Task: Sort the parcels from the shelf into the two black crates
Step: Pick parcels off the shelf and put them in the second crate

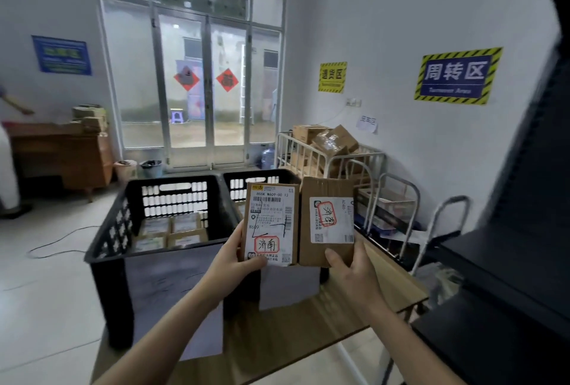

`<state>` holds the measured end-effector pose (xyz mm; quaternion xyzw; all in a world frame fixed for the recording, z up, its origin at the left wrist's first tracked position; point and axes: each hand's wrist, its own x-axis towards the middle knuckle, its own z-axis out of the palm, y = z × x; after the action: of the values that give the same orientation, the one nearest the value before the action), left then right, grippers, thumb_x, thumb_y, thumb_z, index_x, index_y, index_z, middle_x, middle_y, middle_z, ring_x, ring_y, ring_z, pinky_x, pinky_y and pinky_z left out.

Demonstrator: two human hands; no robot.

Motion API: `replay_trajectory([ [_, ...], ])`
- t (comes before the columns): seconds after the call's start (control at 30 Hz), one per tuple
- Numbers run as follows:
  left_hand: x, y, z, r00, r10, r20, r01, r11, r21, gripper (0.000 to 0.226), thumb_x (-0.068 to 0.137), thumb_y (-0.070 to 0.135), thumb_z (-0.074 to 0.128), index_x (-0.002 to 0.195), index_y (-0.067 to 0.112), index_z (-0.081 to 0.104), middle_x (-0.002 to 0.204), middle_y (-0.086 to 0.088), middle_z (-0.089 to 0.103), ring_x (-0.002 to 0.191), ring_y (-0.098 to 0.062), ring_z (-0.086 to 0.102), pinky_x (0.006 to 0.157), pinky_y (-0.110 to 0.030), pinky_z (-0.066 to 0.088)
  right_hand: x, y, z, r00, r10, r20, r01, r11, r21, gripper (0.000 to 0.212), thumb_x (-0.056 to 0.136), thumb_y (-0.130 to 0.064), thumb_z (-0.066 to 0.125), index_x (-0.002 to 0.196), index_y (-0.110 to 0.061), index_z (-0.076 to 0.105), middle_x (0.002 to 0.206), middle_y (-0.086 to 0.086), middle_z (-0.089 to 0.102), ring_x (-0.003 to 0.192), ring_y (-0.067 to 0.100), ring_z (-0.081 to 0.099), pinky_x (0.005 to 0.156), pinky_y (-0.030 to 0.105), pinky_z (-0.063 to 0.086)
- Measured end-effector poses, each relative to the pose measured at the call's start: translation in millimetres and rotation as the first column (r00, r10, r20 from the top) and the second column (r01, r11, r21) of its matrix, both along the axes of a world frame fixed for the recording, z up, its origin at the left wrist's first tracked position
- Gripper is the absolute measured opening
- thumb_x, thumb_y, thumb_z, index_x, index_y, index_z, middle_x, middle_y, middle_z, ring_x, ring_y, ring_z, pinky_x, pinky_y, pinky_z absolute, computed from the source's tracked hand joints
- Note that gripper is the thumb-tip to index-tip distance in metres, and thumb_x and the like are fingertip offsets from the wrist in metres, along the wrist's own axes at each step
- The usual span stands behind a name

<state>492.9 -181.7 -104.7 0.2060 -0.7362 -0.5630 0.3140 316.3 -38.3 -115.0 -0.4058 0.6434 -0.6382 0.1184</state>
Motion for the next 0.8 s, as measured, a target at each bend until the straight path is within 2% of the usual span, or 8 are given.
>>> replay_trajectory([
  [0.1, 27, -20, -5, 0.998, 0.059, -0.008, -0.059, 0.998, 0.011, 0.072, 0.082, 0.004, 0.065, 0.141, 0.03, 0.033, 0.113, 0.009, 0.065, 0.098, 0.001, 0.065, 0.072, -0.011, 0.053, 17, -31, -1, 0.997, 0.081, 0.0, -0.081, 0.996, 0.023, 0.035, 0.088, -0.014, 0.06, 0.106, -0.041, 0.046, 0.109, -0.017, 0.059, 0.104, -0.002, 0.055, 0.085, 0.021, 0.047],
  [0.23, 47, -43, -9, 0.991, 0.131, -0.015, -0.131, 0.991, 0.028, 0.068, 0.082, 0.003, 0.065, 0.136, 0.031, 0.036, 0.11, 0.007, 0.066, 0.096, -0.002, 0.066, 0.07, -0.012, 0.053, 26, -68, -4, 0.988, 0.155, -0.003, -0.155, 0.986, 0.053, 0.038, 0.089, -0.018, 0.059, 0.122, -0.03, 0.044, 0.114, -0.01, 0.06, 0.107, 0.004, 0.055, 0.089, 0.024, 0.047],
  [0.37, 48, -64, -13, 0.984, 0.179, -0.008, -0.178, 0.983, 0.04, 0.067, 0.081, 0.002, 0.067, 0.129, 0.036, 0.037, 0.109, 0.004, 0.067, 0.095, -0.003, 0.067, 0.069, -0.012, 0.053, 22, -97, -8, 0.981, 0.193, -0.023, -0.19, 0.978, 0.087, 0.029, 0.089, -0.024, 0.059, 0.107, -0.042, 0.044, 0.105, -0.021, 0.058, 0.099, -0.004, 0.054, 0.077, 0.015, 0.044],
  [0.47, 37, -81, -13, 0.978, 0.206, 0.016, -0.207, 0.978, 0.024, 0.067, 0.081, 0.004, 0.067, 0.131, 0.037, 0.035, 0.111, 0.005, 0.066, 0.094, 0.0, 0.066, 0.069, -0.011, 0.053, 9, -117, -11, 0.979, 0.205, -0.001, -0.204, 0.976, 0.081, 0.034, 0.089, -0.025, 0.059, 0.118, -0.035, 0.043, 0.108, -0.018, 0.058, 0.101, -0.002, 0.054, 0.079, 0.017, 0.045],
  [0.57, 16, -100, -12, 0.97, 0.241, 0.036, -0.242, 0.97, 0.004, 0.071, 0.081, 0.007, 0.068, 0.132, 0.039, 0.032, 0.11, 0.007, 0.064, 0.09, 0.006, 0.064, 0.065, -0.008, 0.051, -14, -140, -10, 0.973, 0.23, 0.011, -0.23, 0.971, 0.065, 0.04, 0.09, -0.025, 0.058, 0.124, -0.035, 0.039, 0.109, -0.02, 0.058, 0.103, -0.004, 0.053, 0.07, 0.012, 0.047],
  [0.63, -3, -116, -9, 0.965, 0.259, 0.038, -0.259, 0.966, -0.006, 0.071, 0.08, 0.009, 0.069, 0.133, 0.039, 0.033, 0.109, 0.007, 0.065, 0.09, 0.004, 0.065, 0.064, -0.008, 0.051, -35, -159, -5, 0.968, 0.252, 0.017, -0.253, 0.966, 0.05, 0.043, 0.09, -0.022, 0.057, 0.126, -0.034, 0.038, 0.11, -0.018, 0.057, 0.104, -0.003, 0.053, 0.072, 0.012, 0.048],
  [0.8, -64, -163, 1, 0.951, 0.306, 0.042, -0.305, 0.952, -0.026, 0.074, 0.08, 0.013, 0.07, 0.141, 0.027, 0.03, 0.114, 0.005, 0.063, 0.102, -0.008, 0.062, 0.08, -0.02, 0.051, -103, -218, 11, 0.957, 0.29, -0.01, -0.289, 0.956, 0.04, 0.036, 0.089, -0.019, 0.058, 0.121, -0.027, 0.043, 0.109, -0.009, 0.059, 0.103, 0.003, 0.054, 0.071, 0.015, 0.045],
])
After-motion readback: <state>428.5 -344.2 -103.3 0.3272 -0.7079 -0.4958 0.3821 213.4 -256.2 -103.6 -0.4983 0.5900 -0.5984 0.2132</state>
